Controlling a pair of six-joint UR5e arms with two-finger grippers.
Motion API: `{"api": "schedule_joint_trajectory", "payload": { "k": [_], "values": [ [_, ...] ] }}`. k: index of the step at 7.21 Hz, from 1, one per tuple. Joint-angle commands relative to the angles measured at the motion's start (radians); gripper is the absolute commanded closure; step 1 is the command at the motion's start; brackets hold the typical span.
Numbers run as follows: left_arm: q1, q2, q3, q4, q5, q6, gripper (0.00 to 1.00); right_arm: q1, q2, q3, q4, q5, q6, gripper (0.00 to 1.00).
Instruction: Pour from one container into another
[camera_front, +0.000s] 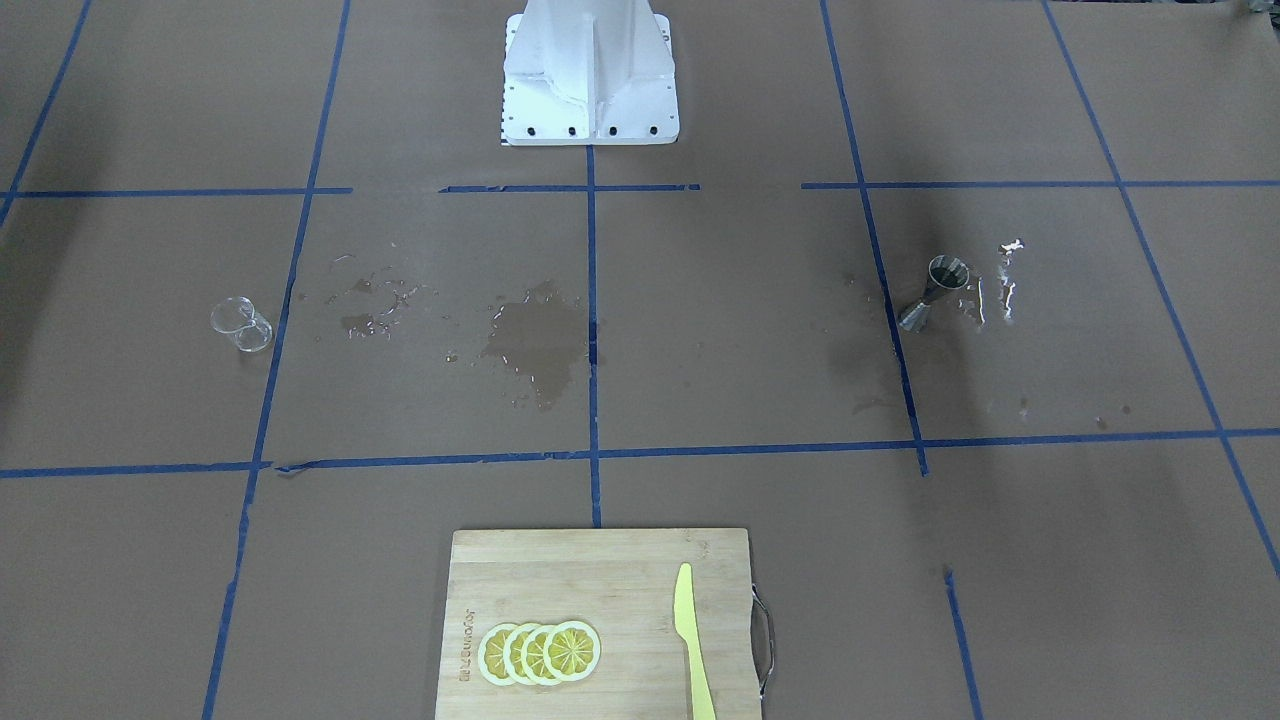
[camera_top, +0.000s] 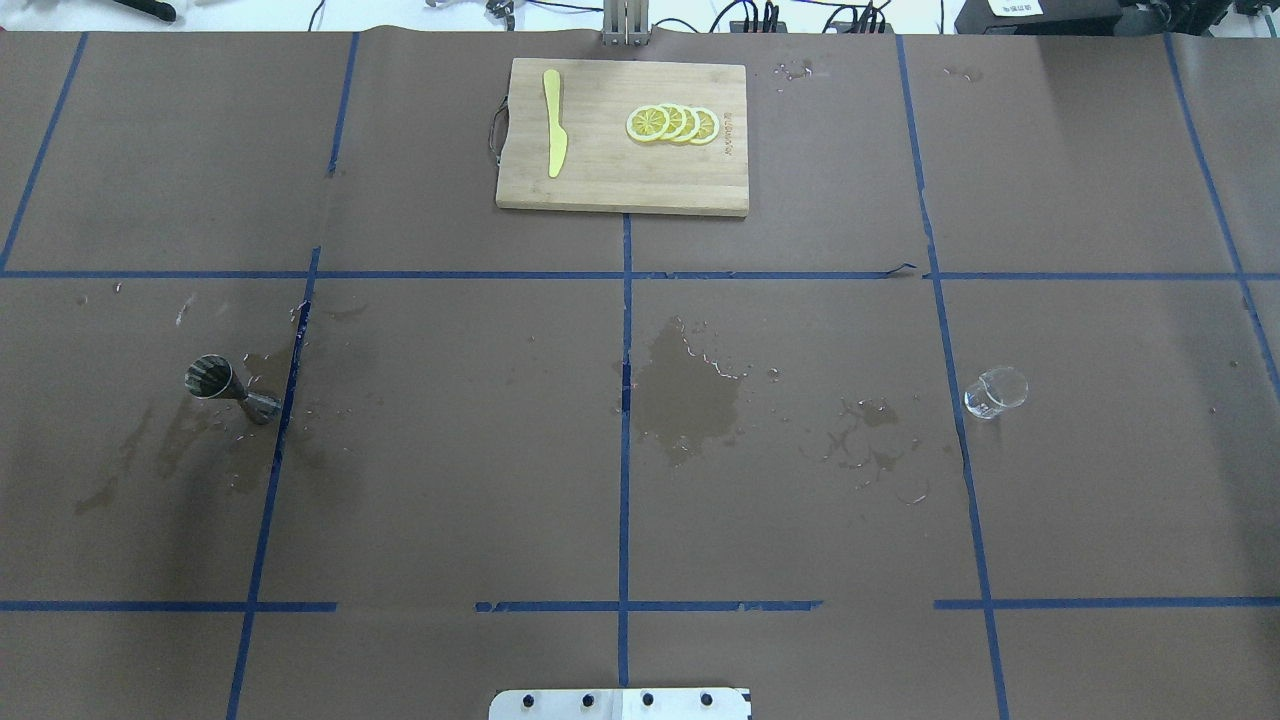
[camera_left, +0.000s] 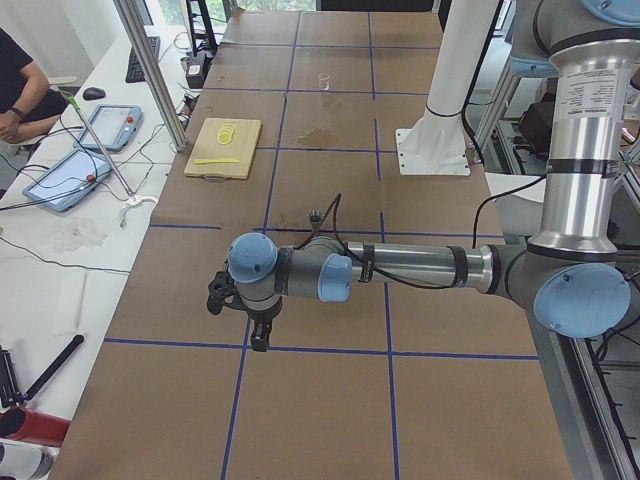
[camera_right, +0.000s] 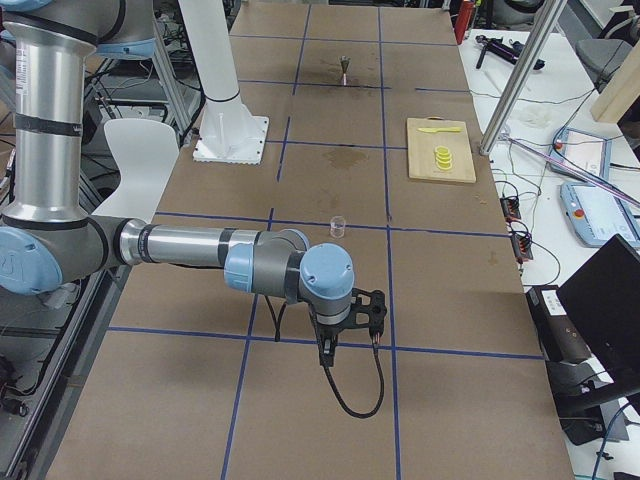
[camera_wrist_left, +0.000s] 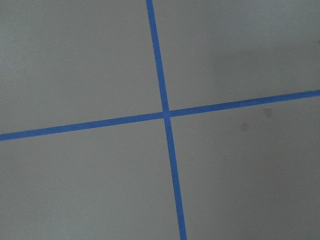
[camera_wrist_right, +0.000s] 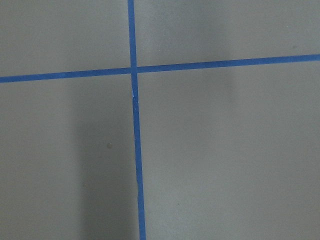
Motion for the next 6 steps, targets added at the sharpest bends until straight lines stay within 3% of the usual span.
{"api": "schedule_joint_trajectory", "payload": {
  "k": [1, 2, 6],
  "values": [
    [-0.002, 0.018, -0.003, -0.068, 0.075, -0.036, 0.0, 0.0, 0.0, 0.001, 0.0, 0.006, 0.011, 0.0],
    [0.0, 0.043, 0.006, -0.16, 0.122, -0.044, 0.0, 0.0, 0.001, 0.001, 0.0, 0.006, 0.01, 0.0],
    [0.0, 0.042, 0.005, -0.169, 0.121, -0.046, 0.0, 0.0, 0.0, -0.007, 0.0, 0.001, 0.008, 0.0]
  ]
}}
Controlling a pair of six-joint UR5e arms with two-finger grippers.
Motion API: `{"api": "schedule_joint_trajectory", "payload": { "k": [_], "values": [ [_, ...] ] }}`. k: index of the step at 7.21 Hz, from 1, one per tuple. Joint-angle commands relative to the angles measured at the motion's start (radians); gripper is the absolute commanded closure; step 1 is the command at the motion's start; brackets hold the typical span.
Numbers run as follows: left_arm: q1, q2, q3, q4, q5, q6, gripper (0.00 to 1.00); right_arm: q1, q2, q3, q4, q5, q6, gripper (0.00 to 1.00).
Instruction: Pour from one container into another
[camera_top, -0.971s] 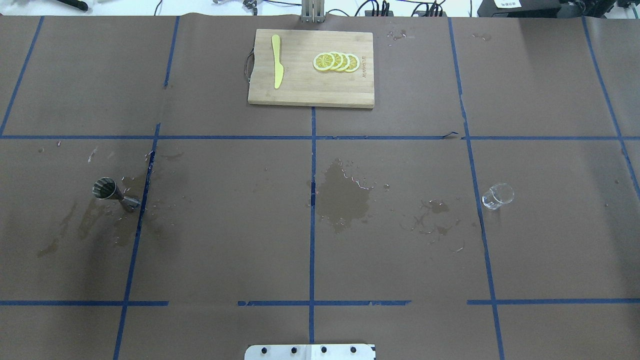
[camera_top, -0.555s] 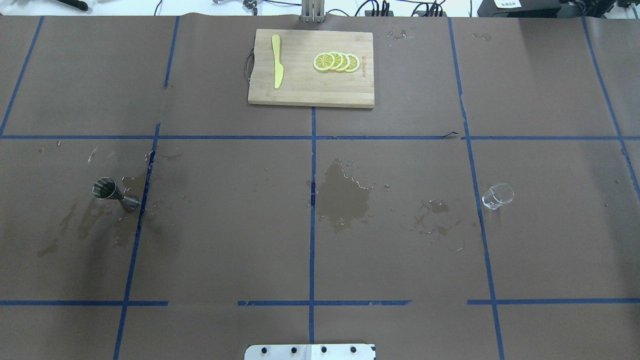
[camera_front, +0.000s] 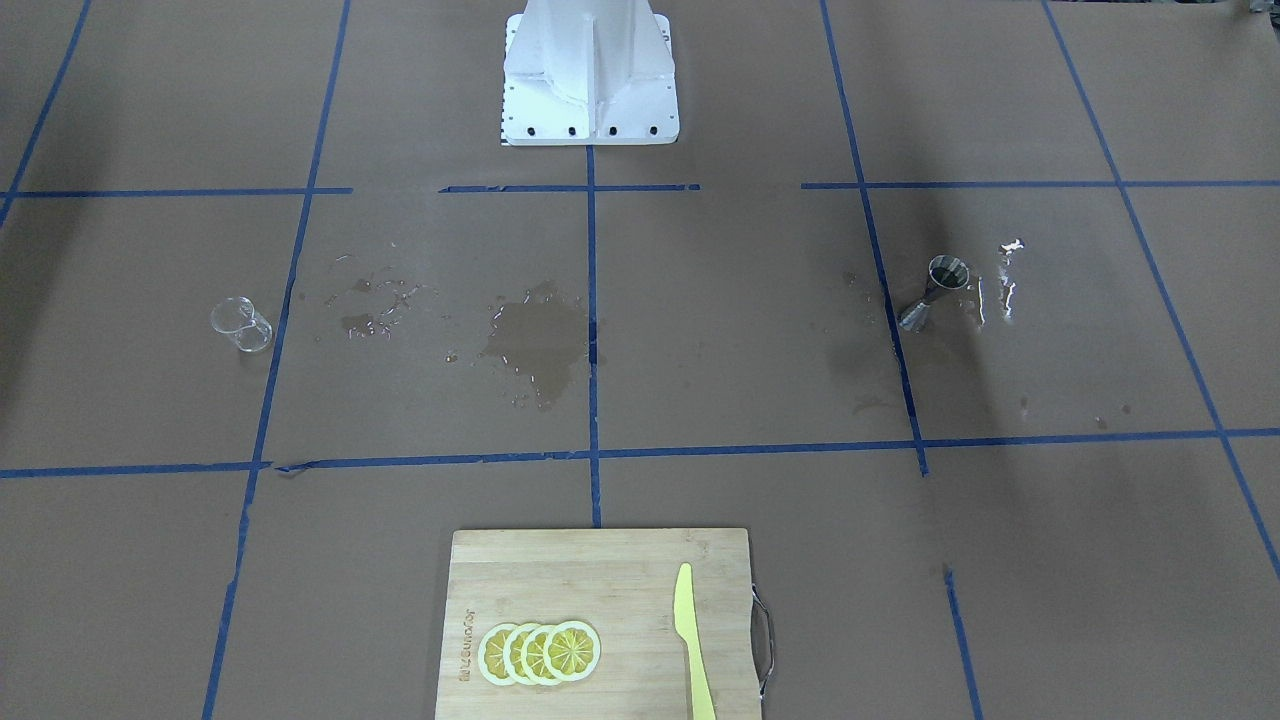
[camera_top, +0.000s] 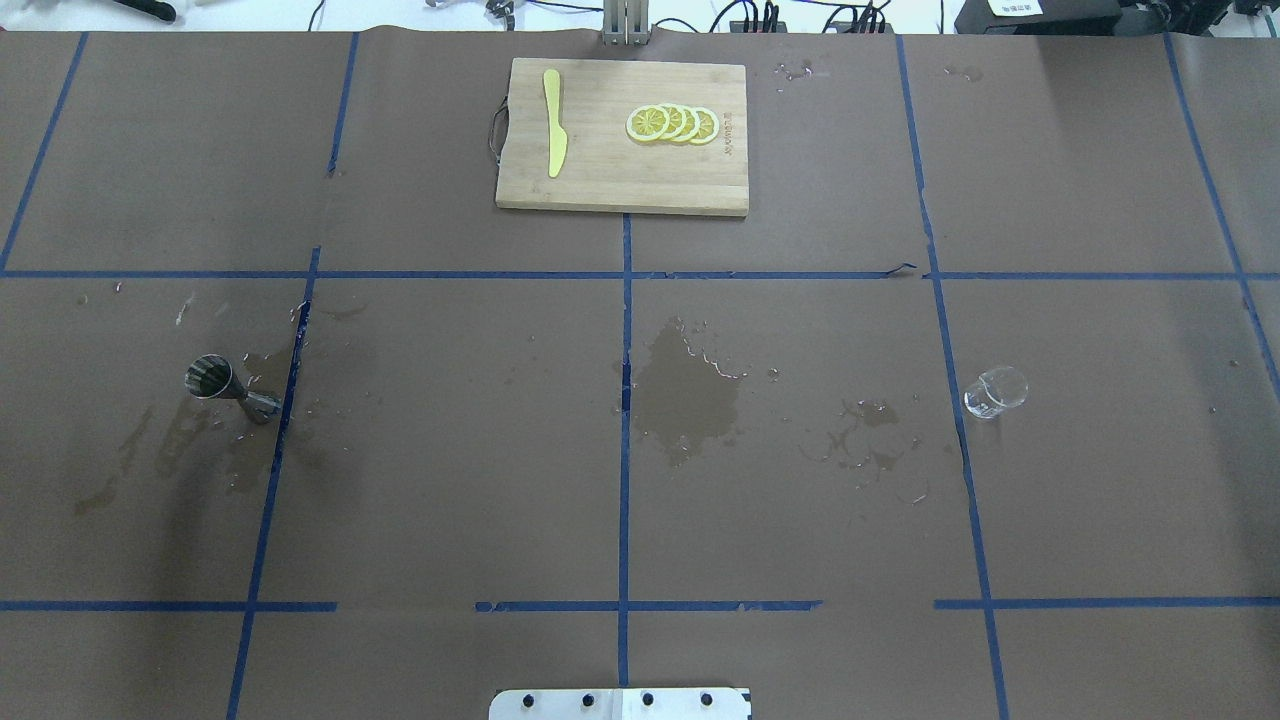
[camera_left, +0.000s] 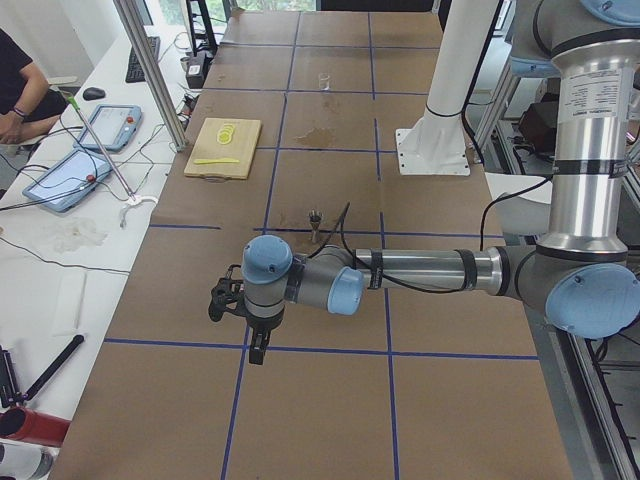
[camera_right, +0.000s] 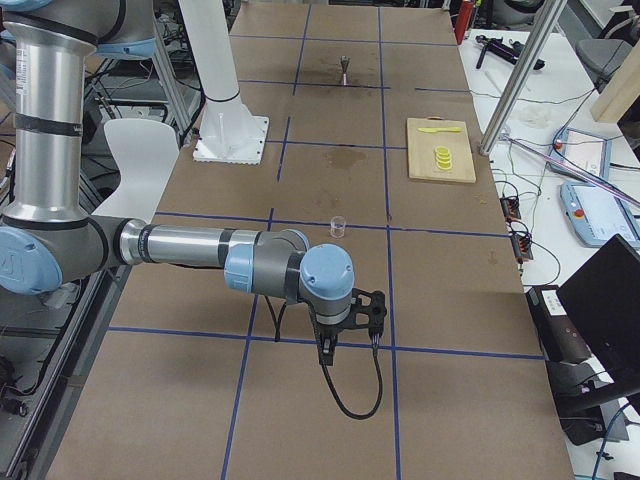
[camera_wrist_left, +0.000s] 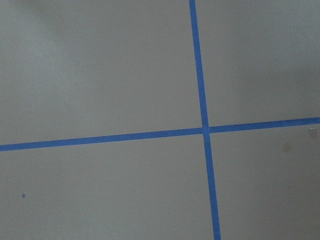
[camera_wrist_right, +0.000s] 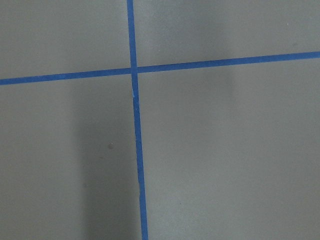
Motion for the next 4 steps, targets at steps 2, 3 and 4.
{"api": "schedule_joint_trajectory", "payload": {
  "k": [2, 3, 4],
  "values": [
    [0.0, 0.002, -0.009, -0.002, 0.0, 0.0, 0.0, 0.0, -0.002, -0.047, 0.11, -0.001, 0.034, 0.0],
    [0.0, 0.001, -0.011, -0.002, -0.002, 0.0, 0.0, -0.001, 0.001, -0.079, 0.18, 0.0, 0.098, 0.0],
    [0.0, 0.001, -0.012, -0.002, -0.002, 0.0, 0.0, -0.005, 0.001, -0.093, 0.217, 0.002, 0.12, 0.0]
  ]
}}
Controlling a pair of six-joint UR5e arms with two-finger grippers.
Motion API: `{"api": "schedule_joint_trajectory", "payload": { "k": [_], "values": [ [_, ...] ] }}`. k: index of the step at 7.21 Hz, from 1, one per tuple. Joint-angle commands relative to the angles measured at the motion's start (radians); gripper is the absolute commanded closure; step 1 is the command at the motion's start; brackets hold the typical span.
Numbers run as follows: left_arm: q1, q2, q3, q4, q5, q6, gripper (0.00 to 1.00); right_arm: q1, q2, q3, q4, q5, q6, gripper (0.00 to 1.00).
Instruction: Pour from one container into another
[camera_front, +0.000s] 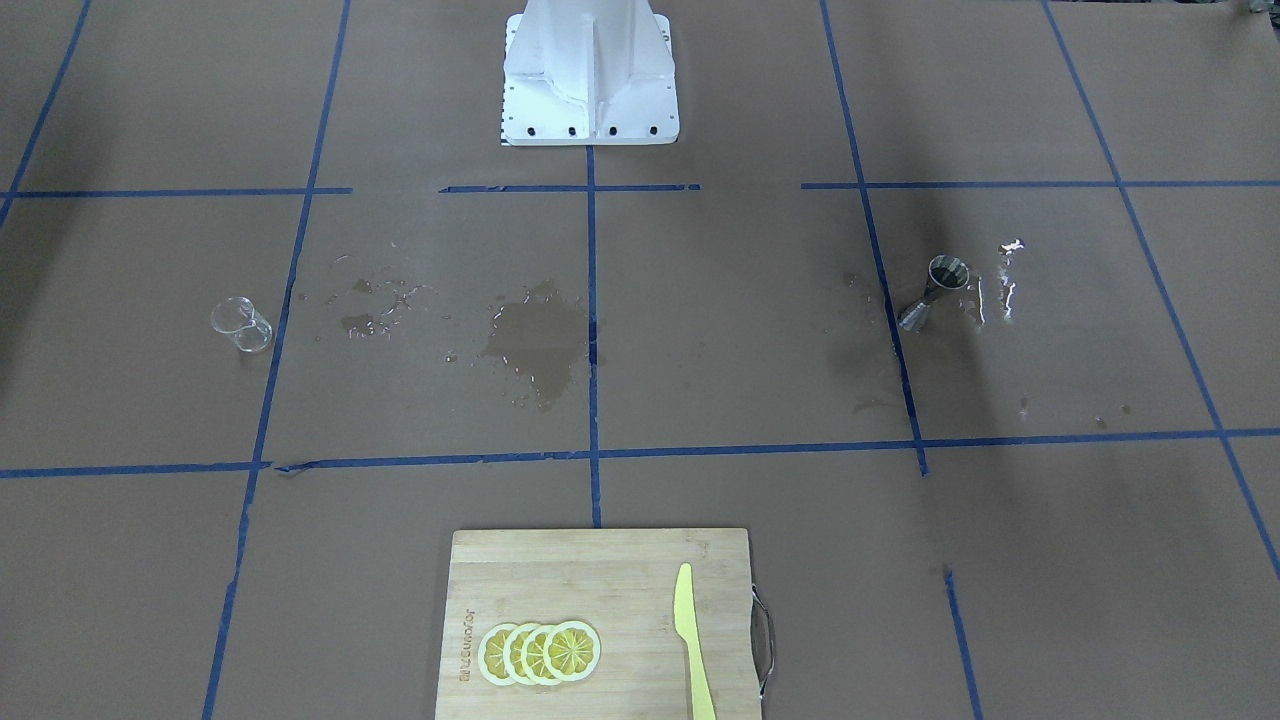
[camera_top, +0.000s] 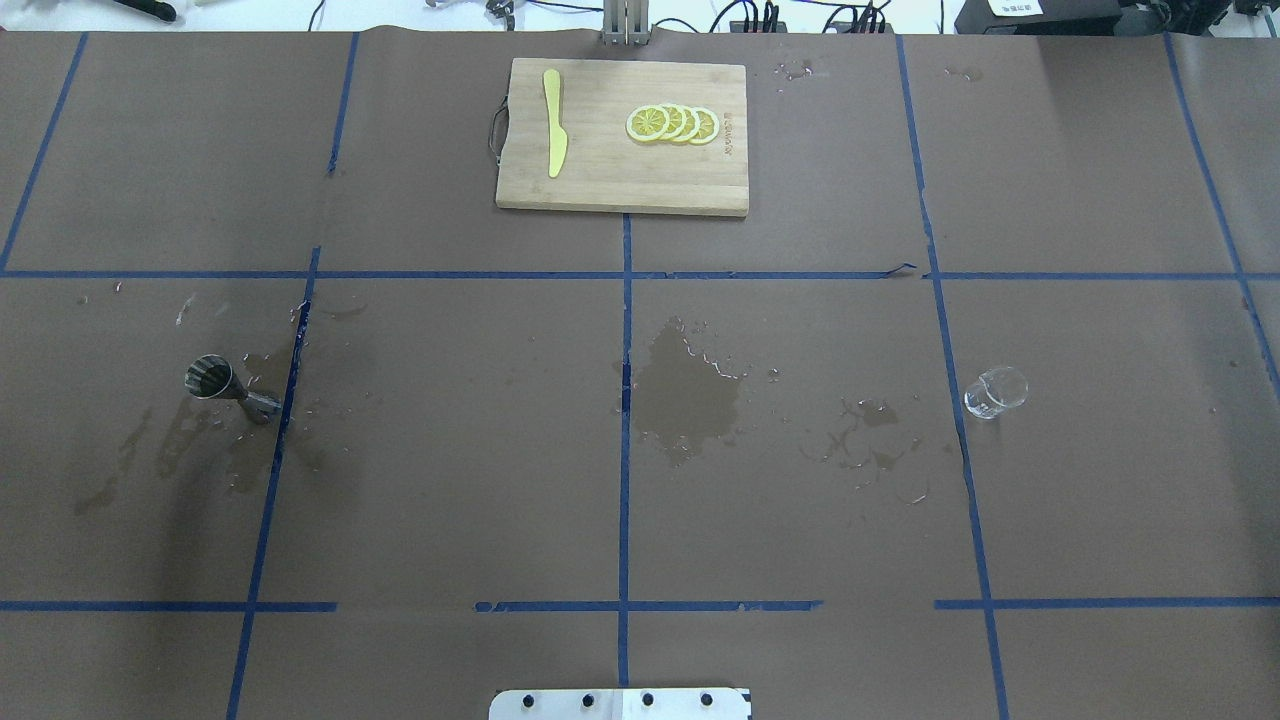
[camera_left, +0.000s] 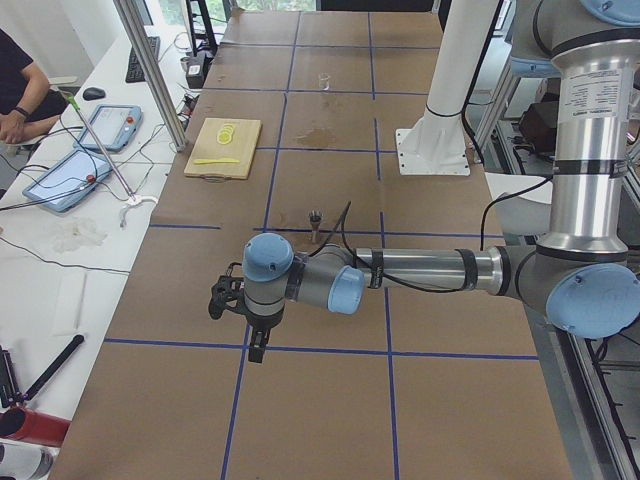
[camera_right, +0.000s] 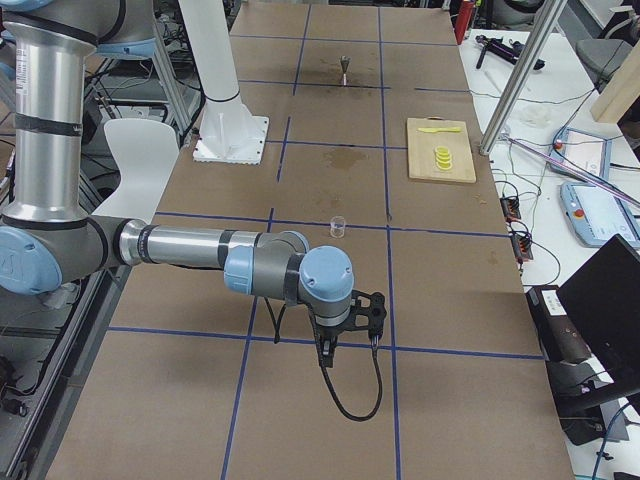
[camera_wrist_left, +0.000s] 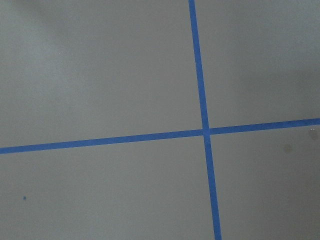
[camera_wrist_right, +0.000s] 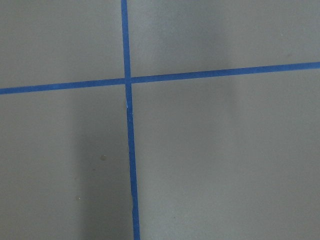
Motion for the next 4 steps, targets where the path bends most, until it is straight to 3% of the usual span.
{"api": "schedule_joint_trajectory", "payload": {
  "k": [1, 4],
  "values": [
    [0.0, -0.001, -0.003, 0.0, -0.001, 0.0, 0.0, -0.007, 0.003, -0.029, 0.068, 0.003, 0.059, 0.0],
    [0.0, 0.001, -0.001, 0.0, -0.004, 0.0, 0.0, -0.041, 0.006, -0.027, 0.07, 0.006, 0.059, 0.0]
  ]
}}
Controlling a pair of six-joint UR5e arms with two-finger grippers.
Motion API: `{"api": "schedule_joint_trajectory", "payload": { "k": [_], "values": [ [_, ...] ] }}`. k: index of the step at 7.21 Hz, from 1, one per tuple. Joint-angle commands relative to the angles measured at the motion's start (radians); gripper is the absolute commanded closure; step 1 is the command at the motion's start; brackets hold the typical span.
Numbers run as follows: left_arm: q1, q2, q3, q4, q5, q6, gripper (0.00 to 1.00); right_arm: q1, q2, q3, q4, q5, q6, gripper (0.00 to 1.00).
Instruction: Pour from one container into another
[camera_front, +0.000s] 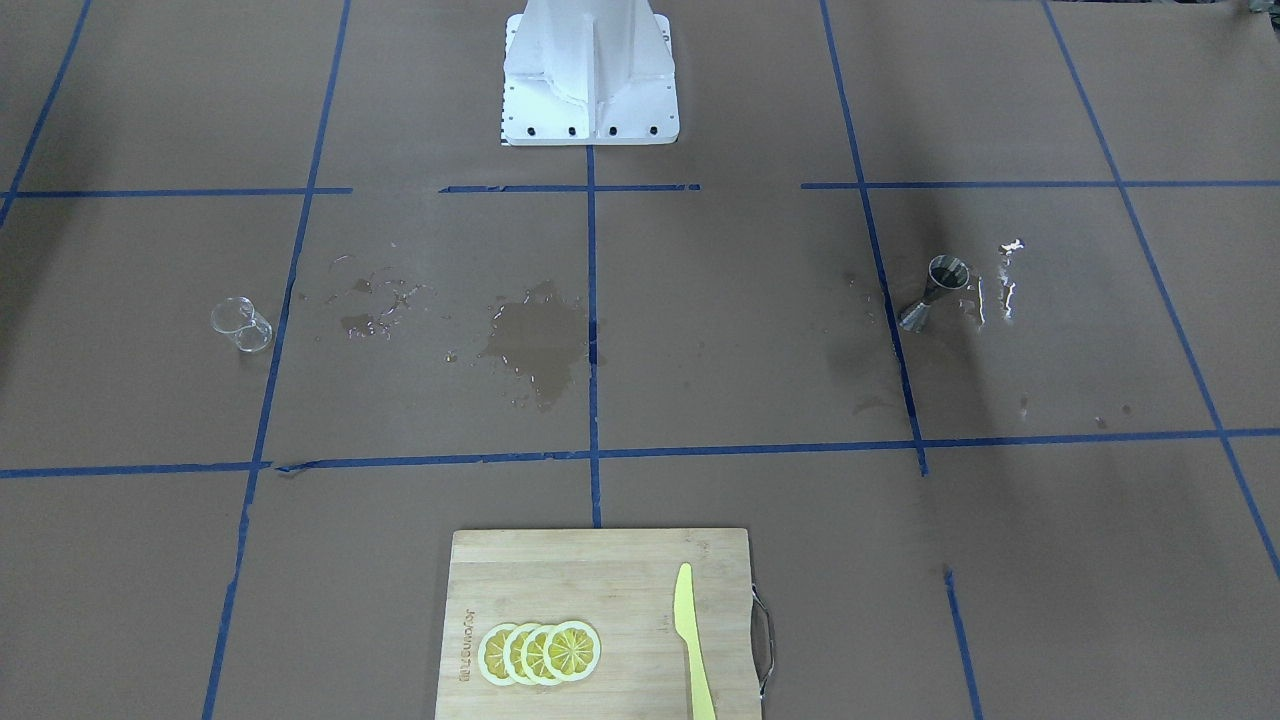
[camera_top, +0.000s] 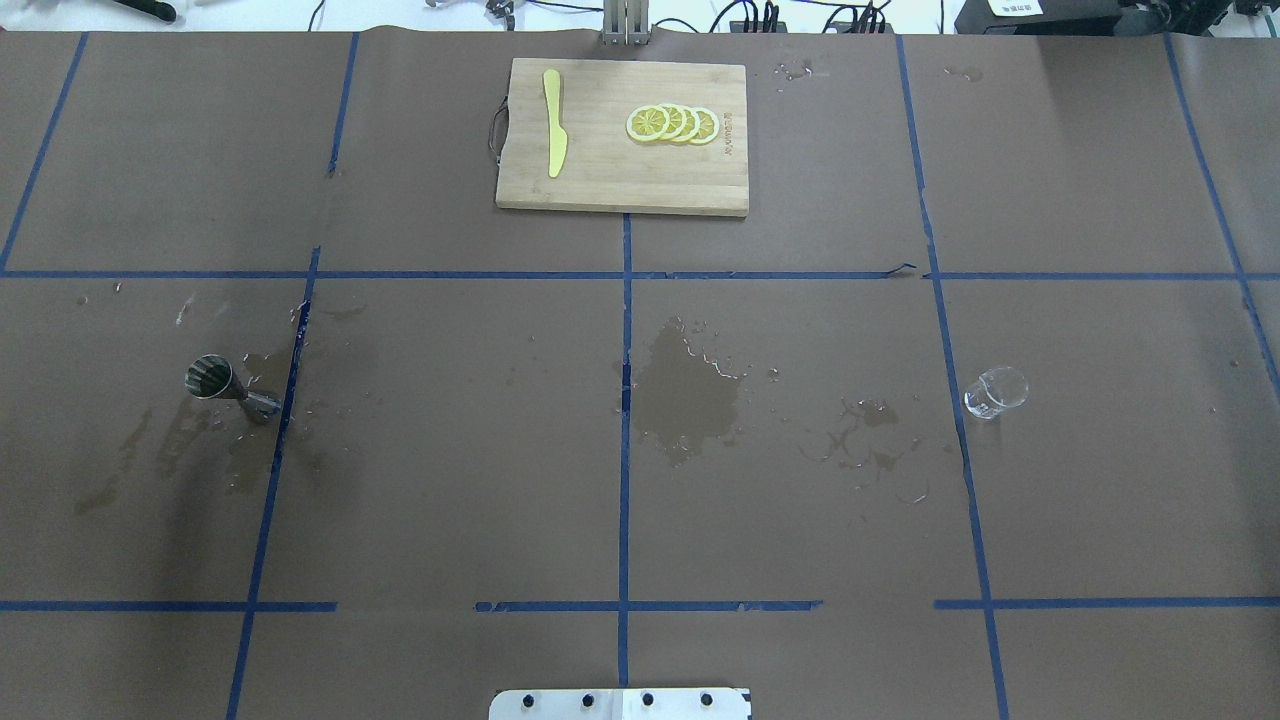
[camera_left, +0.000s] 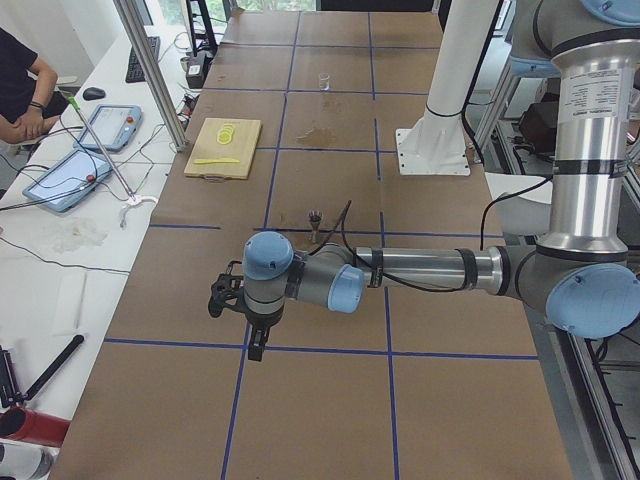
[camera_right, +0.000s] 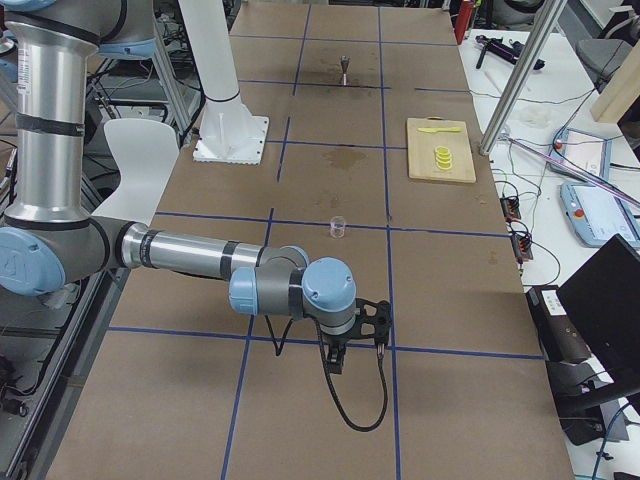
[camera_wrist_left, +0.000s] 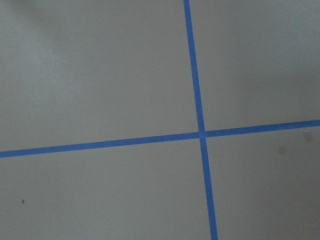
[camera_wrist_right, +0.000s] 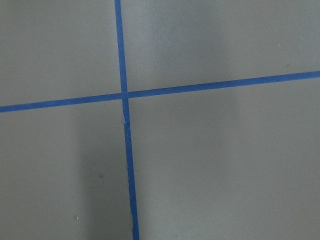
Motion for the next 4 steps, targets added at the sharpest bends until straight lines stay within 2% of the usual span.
{"api": "schedule_joint_trajectory", "payload": {
  "k": [1, 4],
  "values": [
    [0.0, 0.001, 0.001, 0.0, -0.001, 0.002, 0.0, -0.013, 0.006, -0.002, 0.002, 0.001, 0.001, 0.0],
    [0.0, 0.001, 0.001, 0.0, -0.001, 0.002, 0.0, -0.019, 0.006, 0.0, 0.002, 0.002, 0.001, 0.0]
  ]
}}
